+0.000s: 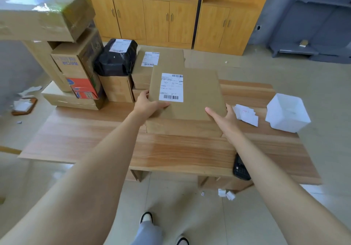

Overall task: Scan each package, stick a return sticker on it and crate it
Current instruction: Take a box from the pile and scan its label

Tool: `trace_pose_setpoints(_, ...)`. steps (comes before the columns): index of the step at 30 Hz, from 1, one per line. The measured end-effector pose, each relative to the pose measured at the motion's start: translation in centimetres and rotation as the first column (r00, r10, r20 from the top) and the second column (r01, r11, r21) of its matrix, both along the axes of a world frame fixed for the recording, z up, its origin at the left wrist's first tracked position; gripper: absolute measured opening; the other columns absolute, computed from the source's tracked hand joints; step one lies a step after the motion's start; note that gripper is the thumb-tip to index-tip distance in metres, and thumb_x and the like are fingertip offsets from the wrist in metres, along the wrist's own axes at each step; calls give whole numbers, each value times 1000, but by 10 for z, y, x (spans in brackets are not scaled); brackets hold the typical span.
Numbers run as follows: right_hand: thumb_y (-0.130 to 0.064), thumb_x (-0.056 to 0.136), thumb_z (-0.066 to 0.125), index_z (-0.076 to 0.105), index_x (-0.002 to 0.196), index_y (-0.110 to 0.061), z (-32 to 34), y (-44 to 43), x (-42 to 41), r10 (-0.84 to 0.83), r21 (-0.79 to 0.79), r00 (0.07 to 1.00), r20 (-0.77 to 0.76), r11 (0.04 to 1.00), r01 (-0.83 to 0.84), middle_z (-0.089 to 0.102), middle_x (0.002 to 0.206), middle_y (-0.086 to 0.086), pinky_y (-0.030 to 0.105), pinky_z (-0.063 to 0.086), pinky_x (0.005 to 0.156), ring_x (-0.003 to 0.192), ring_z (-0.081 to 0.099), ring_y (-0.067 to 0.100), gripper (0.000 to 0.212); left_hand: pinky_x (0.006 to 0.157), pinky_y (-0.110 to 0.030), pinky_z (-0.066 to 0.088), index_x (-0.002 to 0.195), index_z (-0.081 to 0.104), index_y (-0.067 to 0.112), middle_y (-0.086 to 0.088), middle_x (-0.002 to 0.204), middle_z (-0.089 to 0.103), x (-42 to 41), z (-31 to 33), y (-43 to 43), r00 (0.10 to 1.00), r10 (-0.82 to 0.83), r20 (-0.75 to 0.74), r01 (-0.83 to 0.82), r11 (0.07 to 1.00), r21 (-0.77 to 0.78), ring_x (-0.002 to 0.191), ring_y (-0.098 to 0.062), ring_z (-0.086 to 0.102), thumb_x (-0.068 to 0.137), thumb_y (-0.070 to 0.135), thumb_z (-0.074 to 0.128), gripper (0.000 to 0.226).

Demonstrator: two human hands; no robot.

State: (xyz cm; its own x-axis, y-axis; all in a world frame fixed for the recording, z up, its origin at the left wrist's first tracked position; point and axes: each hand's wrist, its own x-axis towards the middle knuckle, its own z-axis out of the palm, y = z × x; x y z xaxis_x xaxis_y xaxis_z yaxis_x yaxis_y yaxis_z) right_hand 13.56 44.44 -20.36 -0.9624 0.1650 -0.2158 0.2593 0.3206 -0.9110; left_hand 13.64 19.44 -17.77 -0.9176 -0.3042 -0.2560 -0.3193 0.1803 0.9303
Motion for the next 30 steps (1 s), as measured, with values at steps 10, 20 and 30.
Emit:
trace_pose_setpoints(10, -46, 78, 73, 22, 149, -22, -53, 9, 43, 29, -59, 982, 185, 998, -18, 42, 145, -6, 30, 36, 102, 129, 43, 16, 90, 86, -27, 42, 143, 32, 16, 2, 139, 44, 31, -62, 7, 989, -56, 138, 49, 997, 55, 107, -13, 49, 70, 18, 84, 89)
trace_pose_setpoints(20, -39, 80, 74, 20, 149, -21, -89, -3, 24, 45, -80, 957, 286, 997, -23, 44, 143, -5, 27, 35, 98, 128, 44, 15, 90, 97, -43, 49, 146, 25, 21, 5, 142, 41, 21, -103, -19, 927, -233, 294, 174, 961, 214, 119, -18, 53, 34, 21, 93, 132)
trace_pose_setpoints(30, -42, 77, 75, 21, 148, -22, -107, -2, 0, 29, -40, 947, 319, 999, -17, 44, 142, -6, 33, 37, 105, 128, 45, 16, 91, 103, -45, 44, 147, 26, 23, 5, 140, 41, -7, -120, -18, 921, -256, 293, 195, 955, 222, 123, -20, 50, 51, 6, 90, 116)
